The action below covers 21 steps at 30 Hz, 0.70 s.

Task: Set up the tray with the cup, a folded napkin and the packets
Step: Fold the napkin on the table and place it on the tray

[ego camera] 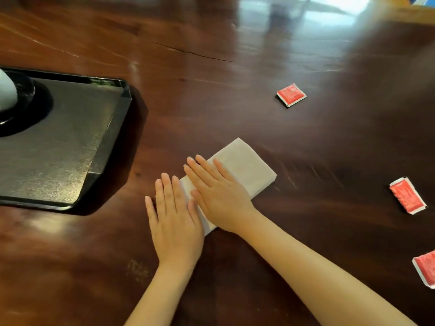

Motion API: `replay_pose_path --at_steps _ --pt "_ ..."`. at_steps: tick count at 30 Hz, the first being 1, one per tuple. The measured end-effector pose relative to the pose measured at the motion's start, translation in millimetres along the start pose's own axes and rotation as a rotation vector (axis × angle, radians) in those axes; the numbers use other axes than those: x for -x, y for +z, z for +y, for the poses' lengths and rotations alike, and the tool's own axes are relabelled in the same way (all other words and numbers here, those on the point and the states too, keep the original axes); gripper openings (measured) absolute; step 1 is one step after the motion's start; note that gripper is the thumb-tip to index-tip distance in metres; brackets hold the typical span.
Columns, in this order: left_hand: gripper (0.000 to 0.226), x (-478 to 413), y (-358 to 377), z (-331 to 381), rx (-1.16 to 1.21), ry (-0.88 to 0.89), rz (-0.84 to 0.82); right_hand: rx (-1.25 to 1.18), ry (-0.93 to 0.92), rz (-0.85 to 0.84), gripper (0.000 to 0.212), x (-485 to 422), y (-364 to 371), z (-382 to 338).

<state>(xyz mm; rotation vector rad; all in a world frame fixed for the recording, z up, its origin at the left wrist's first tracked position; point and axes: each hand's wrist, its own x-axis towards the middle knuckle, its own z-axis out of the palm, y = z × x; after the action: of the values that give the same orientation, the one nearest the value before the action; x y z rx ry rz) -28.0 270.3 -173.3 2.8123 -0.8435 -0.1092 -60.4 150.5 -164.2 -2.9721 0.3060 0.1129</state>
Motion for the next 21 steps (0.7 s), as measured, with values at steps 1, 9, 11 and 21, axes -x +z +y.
replay_pose_path --at_steps 1,9,11,21 --pt "0.055 0 0 -1 -0.009 0.009 0.010 0.007 -0.002 0.004 0.056 1 2 4" --pt "0.059 -2 0 0 -0.085 0.010 -0.020 0.079 0.164 -0.020 0.056 15 -11 70" --pt "0.060 -3 -2 1 -0.087 0.012 -0.027 0.058 0.202 0.009 0.057 16 -10 65" --pt "0.063 -3 -1 1 -0.063 0.034 -0.034 0.002 0.386 0.053 0.057 12 -10 69"
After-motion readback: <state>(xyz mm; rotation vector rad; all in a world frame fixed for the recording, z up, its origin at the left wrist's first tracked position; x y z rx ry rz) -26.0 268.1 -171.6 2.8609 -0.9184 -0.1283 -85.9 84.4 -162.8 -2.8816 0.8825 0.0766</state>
